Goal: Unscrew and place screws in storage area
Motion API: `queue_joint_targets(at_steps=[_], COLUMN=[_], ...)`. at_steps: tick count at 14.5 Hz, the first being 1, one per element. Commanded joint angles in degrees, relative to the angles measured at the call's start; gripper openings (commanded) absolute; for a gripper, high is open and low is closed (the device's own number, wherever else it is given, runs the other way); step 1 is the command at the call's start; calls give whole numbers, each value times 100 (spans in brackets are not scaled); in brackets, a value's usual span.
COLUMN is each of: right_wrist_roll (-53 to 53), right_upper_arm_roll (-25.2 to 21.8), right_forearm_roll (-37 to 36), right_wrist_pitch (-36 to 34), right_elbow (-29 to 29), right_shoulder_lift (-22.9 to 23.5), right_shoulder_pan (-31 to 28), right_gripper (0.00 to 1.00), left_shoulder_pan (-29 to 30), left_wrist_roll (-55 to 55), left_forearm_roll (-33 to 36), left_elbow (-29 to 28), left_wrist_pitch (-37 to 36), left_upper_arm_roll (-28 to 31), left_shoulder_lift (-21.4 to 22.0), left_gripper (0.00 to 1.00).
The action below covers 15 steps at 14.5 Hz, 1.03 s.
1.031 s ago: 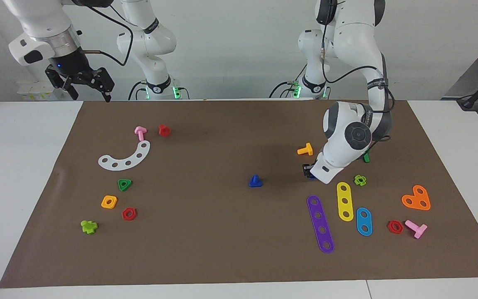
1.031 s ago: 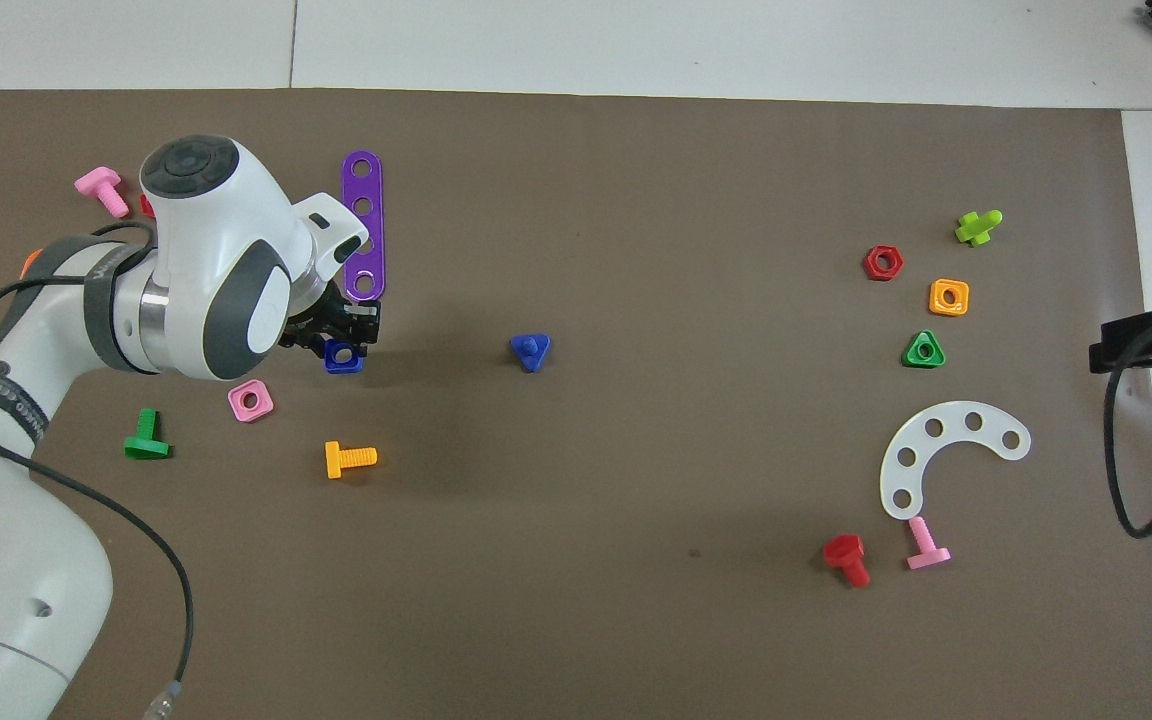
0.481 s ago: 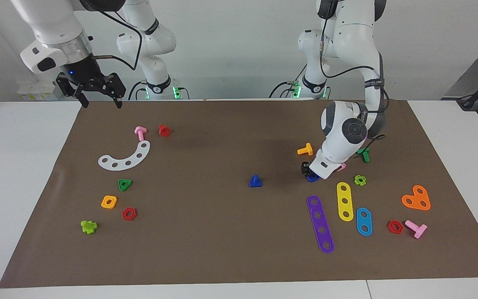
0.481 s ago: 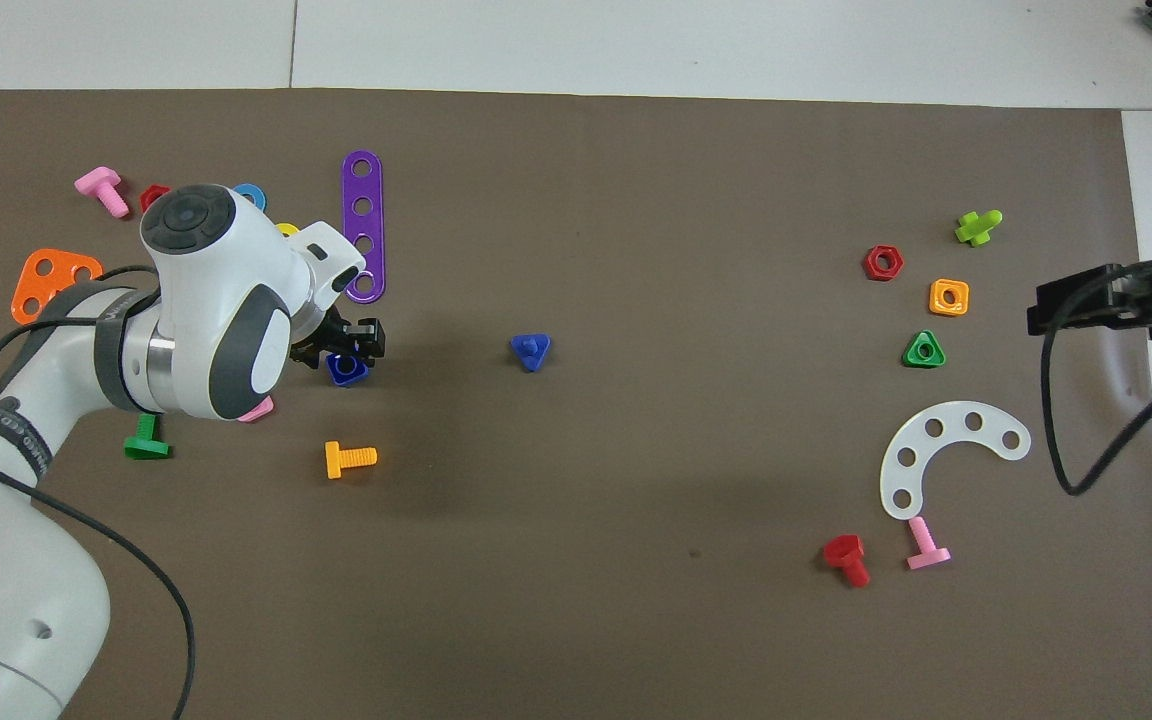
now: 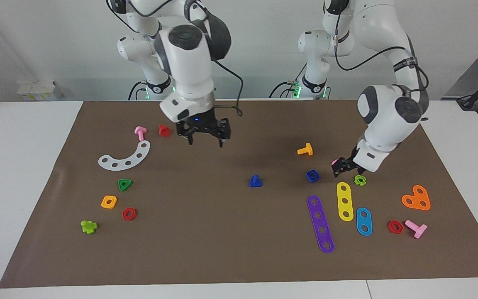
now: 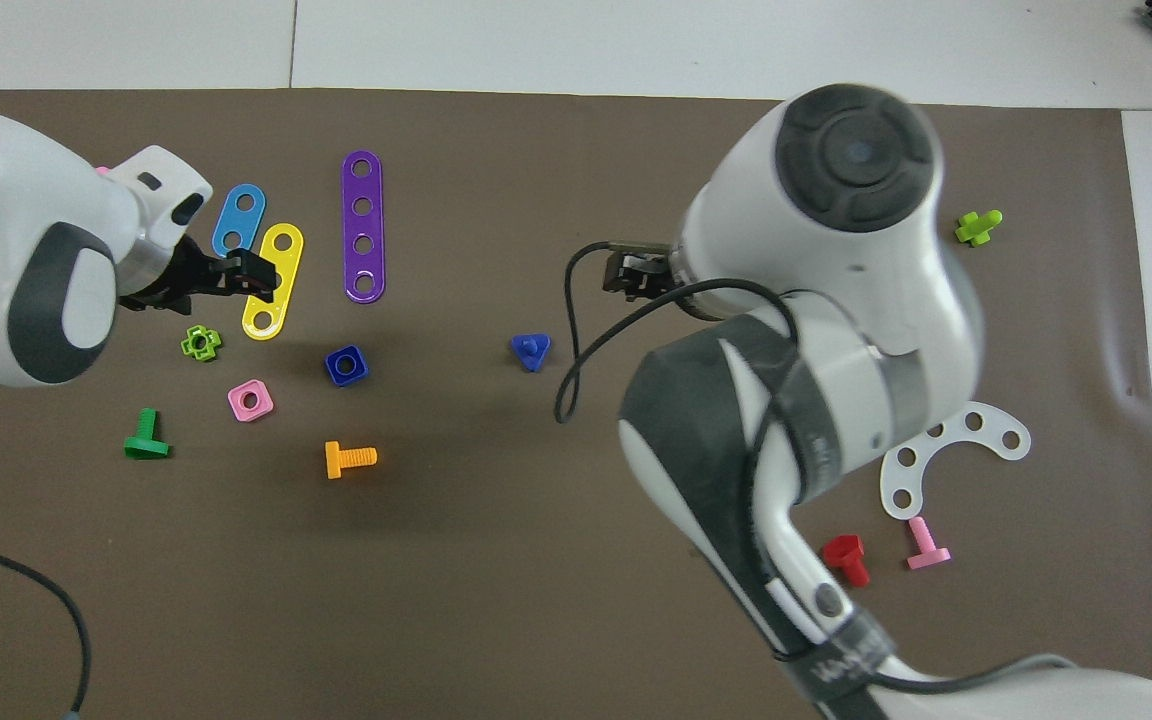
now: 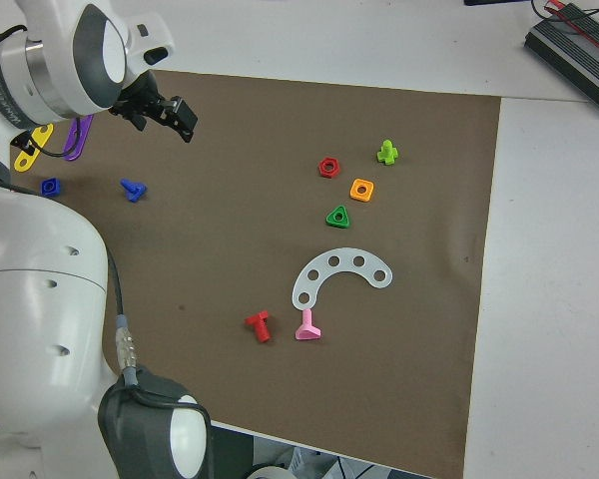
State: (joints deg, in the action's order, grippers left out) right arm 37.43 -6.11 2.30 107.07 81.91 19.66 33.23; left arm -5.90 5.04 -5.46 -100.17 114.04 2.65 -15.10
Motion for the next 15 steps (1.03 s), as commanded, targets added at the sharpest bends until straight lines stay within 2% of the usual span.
queue_joint_targets(at_steps=[1, 3, 5, 8, 10, 12, 13, 15], right_wrist_roll=[282, 300, 309, 292, 265, 230, 221, 178], right_upper_arm_roll=[-22, -40, -22, -13, -5, -5, -5, -5], right_forearm_roll=[-1, -54, -107, -98, -98, -98, -98, -98], right_wrist_pitch=[812, 1139, 1744, 1948, 2001, 2080, 2098, 2116], right_elbow=[-220, -342, -325, -133, -1, 218, 254, 264], right_shoulder_lift=[817, 1493, 1724, 1778, 1769, 1725, 1716, 1716], right_shoulder_pan=[314, 675, 711, 737, 807, 878, 887, 887], right_gripper=[99, 99, 98, 88, 72, 62, 58, 58], left_shoulder_pan=[632, 1054, 1240, 1162, 1127, 943, 820, 443], left_wrist_roll=[-799, -1441, -1724, -1717, -1708, -1638, -1481, -736], left_forearm_roll=[-25, -8, 429, 889, 889, 889, 889, 889], left_elbow=[156, 156, 191, 611, 867, 921, 912, 824], left_wrist_pitch=[-365, -470, -663, -1469, -1971, -2210, -2228, -2211], left_upper_arm_roll=[-37, -28, -36, -45, -115, -203, -221, -256], left_shoulder_lift=[147, 278, 480, 736, 902, 1069, 1148, 1219], left_gripper=[100, 100, 100, 100, 100, 100, 100, 100])
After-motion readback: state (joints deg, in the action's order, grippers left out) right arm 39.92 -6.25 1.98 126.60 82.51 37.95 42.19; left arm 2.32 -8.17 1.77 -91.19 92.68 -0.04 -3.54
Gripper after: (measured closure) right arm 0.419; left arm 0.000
